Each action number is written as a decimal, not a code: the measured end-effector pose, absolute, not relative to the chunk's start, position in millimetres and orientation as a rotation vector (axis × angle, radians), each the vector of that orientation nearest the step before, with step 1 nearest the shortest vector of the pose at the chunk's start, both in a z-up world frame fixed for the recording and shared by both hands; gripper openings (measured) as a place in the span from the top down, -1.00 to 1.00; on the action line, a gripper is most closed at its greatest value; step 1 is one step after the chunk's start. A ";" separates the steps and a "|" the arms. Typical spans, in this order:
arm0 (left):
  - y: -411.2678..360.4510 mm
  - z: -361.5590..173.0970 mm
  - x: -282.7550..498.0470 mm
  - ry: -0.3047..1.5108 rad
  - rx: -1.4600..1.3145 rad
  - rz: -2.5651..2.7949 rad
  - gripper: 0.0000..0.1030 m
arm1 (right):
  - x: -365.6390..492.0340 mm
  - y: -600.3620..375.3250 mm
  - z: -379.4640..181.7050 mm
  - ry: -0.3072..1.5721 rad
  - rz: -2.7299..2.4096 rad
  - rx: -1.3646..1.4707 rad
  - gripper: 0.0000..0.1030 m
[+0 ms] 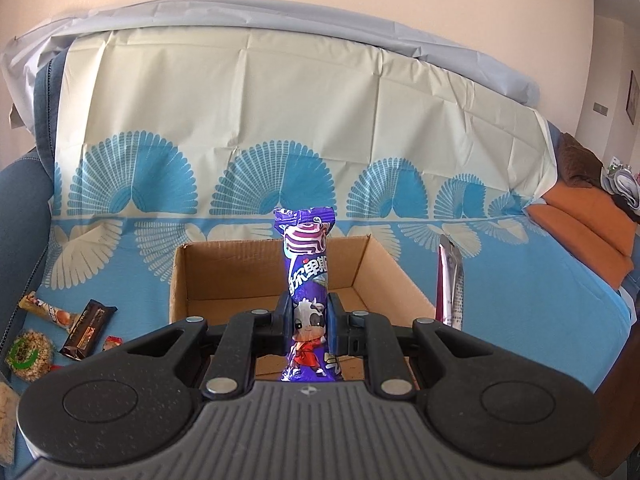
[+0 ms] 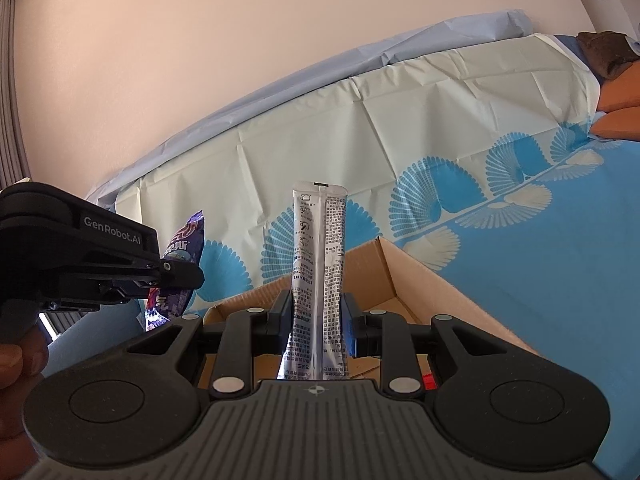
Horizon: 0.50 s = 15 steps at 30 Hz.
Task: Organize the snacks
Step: 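Open both tools to drop the silver bar and purple bar into the box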
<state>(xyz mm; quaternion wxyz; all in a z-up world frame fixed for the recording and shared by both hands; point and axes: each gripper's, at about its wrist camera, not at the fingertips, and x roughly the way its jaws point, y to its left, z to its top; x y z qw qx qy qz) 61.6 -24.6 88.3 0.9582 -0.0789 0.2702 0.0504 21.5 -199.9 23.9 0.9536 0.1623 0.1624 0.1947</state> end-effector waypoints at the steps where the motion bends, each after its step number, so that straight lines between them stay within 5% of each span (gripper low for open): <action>1: -24.3 87.4 63.0 0.558 -0.168 0.102 0.65 | 22.0 -199.6 23.7 0.334 0.398 0.331 0.48; 3: -22.9 84.2 64.7 0.580 -0.185 0.091 0.55 | 25.9 -196.3 22.1 0.368 0.420 0.331 0.38; 5: -21.8 80.2 63.4 0.590 -0.189 0.085 0.19 | 27.0 -193.8 21.5 0.381 0.413 0.324 0.33; 8: -19.0 72.7 56.1 0.602 -0.184 0.097 0.16 | 25.1 -194.0 22.5 0.372 0.413 0.324 0.04; 15: 4.9 57.5 23.3 0.563 -0.212 0.187 0.16 | 23.6 -189.9 23.3 0.378 0.417 0.299 0.04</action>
